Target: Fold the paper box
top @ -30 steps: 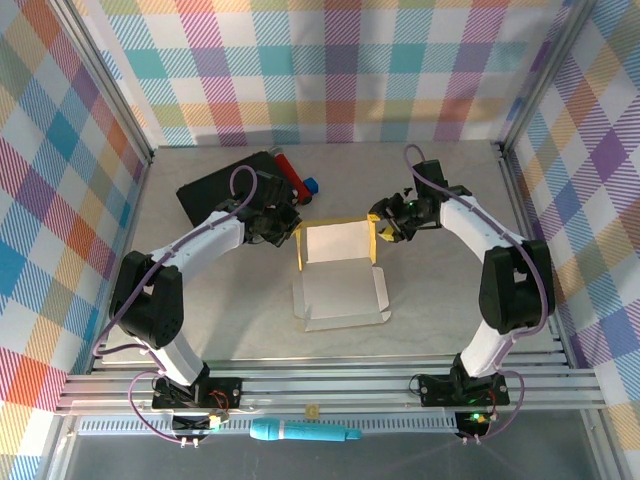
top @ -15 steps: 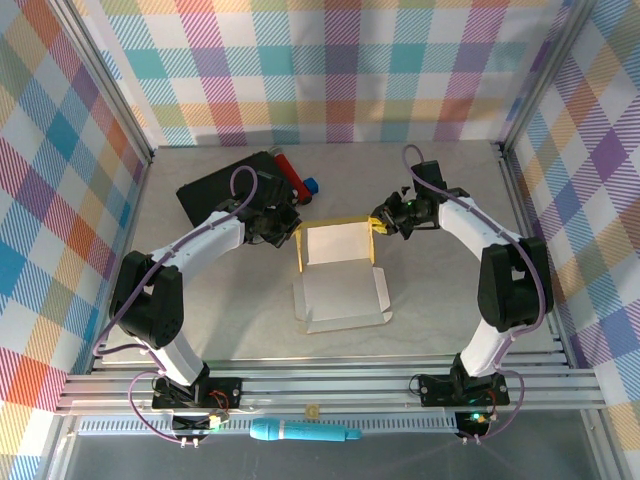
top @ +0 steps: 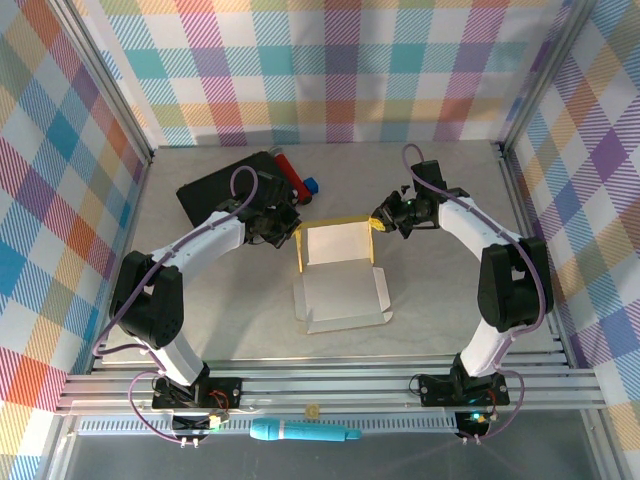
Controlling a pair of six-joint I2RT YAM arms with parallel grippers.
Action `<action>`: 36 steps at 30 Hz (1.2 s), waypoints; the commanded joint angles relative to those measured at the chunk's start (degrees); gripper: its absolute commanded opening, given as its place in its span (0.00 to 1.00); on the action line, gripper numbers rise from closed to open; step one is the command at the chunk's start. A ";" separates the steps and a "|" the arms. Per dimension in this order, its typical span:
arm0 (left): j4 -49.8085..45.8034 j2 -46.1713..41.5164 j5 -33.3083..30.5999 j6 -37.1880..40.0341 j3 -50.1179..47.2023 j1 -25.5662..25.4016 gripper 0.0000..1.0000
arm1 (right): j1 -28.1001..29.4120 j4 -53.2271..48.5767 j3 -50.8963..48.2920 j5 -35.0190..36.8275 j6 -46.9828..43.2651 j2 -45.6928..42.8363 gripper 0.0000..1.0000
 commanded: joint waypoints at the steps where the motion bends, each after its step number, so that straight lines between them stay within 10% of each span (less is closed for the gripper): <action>1: -1.63 -0.36 -1.00 0.15 -0.93 -0.61 0.00 | 0.09 -2.16 -1.23 1.47 0.59 0.46 0.00; 6: -1.34 -0.61 -1.21 0.06 -1.18 -0.61 0.00 | 0.10 -3.13 -0.30 1.82 0.09 0.19 0.02; 16: -0.50 -0.58 0.41 -7.25 -3.20 0.92 0.00 | -0.25 -11.60 7.04 9.56 -8.45 -4.22 0.52; 25: -0.63 -0.42 -0.13 -18.94 -4.56 1.40 0.00 | -1.17 -20.77 -2.01 22.35 -10.77 -16.99 0.58; 36: -4.20 1.28 -2.54 -25.80 -6.73 3.94 0.00 | -3.74 -17.19 -22.25 10.82 -6.95 -25.80 0.60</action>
